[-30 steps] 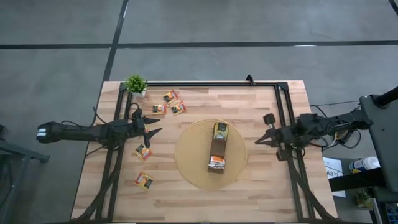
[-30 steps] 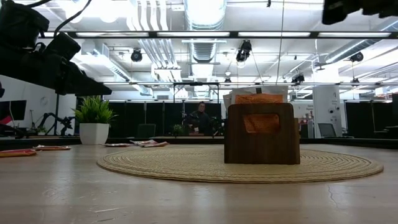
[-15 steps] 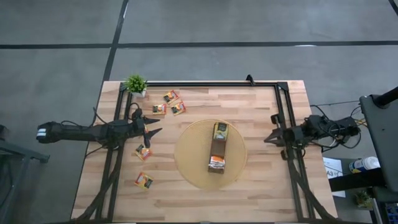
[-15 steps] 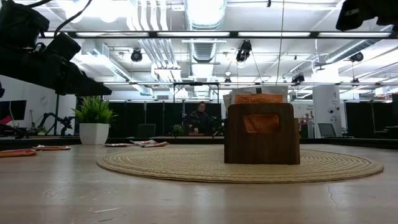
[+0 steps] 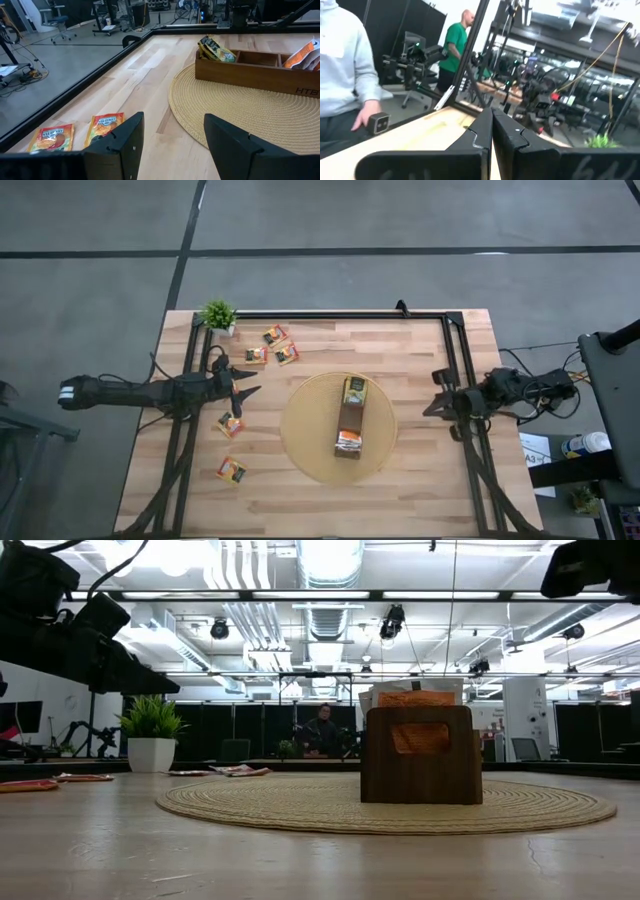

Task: Pick & Place Tea
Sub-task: Put the orange tea bag into the middle section of the wooden organizer

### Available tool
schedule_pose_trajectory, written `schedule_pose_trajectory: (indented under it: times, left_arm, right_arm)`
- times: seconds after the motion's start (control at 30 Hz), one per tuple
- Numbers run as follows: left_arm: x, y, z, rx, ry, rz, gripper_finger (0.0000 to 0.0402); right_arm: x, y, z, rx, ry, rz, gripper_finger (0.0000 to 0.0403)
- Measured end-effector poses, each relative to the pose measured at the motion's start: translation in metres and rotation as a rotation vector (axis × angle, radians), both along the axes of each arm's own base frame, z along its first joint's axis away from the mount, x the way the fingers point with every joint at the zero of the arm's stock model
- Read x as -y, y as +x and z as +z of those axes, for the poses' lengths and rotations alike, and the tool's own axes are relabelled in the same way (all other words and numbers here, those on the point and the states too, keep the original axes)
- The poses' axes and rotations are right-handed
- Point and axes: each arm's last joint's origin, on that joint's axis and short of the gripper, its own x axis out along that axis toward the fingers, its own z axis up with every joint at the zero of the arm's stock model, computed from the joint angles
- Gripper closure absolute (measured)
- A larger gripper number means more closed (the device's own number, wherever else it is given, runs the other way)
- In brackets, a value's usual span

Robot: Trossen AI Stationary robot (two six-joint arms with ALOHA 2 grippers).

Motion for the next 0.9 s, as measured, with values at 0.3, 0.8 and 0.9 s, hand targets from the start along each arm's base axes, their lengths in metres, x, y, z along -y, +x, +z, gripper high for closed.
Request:
schedule_pose_trajectory:
  times: [0.3,0.8,0.9]
  left_arm:
    - [0.0,0.0,0.0,0.0,0.0,0.0,0.0199]
    - [0.0,0.0,0.0,0.0,0.0,0.0,0.0199]
    - [0.0,0.0,0.003,0.009,-0.022,0.006,0.0199]
  right_arm:
    - [-0.002,0.009,-0.031,-0.033,-0.058,-0.009,0.0394]
    - [0.004,0.013,-0.041,-0.179,0.015,-0.209,0.0394]
    - [0.003,0.013,-0.042,-0.184,0.014,-0.209,0.0394]
